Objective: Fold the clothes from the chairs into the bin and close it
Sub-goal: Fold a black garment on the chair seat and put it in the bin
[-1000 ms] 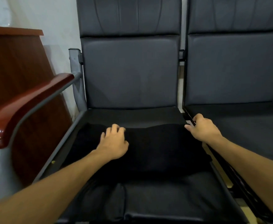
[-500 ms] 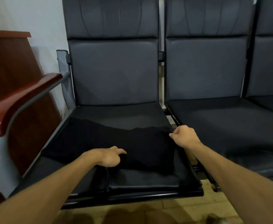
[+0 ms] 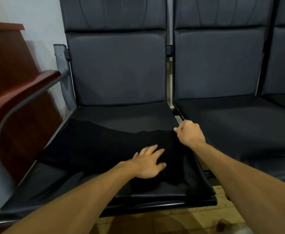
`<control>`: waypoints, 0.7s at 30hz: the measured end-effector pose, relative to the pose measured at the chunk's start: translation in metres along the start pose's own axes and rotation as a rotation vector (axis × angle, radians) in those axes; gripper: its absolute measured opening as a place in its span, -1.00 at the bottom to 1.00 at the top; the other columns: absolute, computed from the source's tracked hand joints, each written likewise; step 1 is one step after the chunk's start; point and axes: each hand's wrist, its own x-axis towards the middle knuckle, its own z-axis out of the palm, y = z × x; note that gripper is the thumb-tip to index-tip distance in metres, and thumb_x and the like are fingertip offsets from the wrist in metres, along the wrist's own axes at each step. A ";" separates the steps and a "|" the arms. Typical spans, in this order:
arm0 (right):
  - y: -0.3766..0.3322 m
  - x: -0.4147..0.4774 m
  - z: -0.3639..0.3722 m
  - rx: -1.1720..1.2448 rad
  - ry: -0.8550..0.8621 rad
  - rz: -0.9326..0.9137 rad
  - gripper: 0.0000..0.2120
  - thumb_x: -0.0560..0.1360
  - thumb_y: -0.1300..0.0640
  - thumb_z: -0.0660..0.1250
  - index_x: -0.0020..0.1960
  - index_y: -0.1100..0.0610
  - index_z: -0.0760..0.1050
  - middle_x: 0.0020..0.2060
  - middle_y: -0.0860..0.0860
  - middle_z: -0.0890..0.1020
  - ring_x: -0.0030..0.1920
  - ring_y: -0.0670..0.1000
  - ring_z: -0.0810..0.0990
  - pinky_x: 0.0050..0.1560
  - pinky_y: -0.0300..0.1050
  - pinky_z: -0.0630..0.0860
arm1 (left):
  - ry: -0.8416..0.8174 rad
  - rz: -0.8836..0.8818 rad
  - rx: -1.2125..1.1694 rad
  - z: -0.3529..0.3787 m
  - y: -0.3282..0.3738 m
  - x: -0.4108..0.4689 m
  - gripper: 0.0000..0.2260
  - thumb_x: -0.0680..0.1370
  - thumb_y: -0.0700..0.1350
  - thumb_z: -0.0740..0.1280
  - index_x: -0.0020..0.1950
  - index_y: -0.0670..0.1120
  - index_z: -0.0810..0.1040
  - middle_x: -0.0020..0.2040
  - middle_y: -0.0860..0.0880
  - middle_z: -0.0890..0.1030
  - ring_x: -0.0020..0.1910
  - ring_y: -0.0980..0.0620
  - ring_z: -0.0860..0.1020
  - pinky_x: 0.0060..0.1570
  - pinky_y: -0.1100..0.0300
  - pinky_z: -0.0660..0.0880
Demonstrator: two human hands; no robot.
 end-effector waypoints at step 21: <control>0.015 -0.004 -0.012 -0.174 -0.010 -0.408 -0.82 0.52 0.28 0.33 0.08 0.09 0.58 0.33 0.01 0.38 0.30 0.03 0.44 0.30 -0.05 0.44 | -0.083 -0.043 0.162 0.000 0.004 -0.002 -0.45 0.65 0.21 -0.08 0.58 0.11 -0.20 0.59 0.03 -0.22 0.56 -0.04 -0.20 0.52 -0.10 -0.16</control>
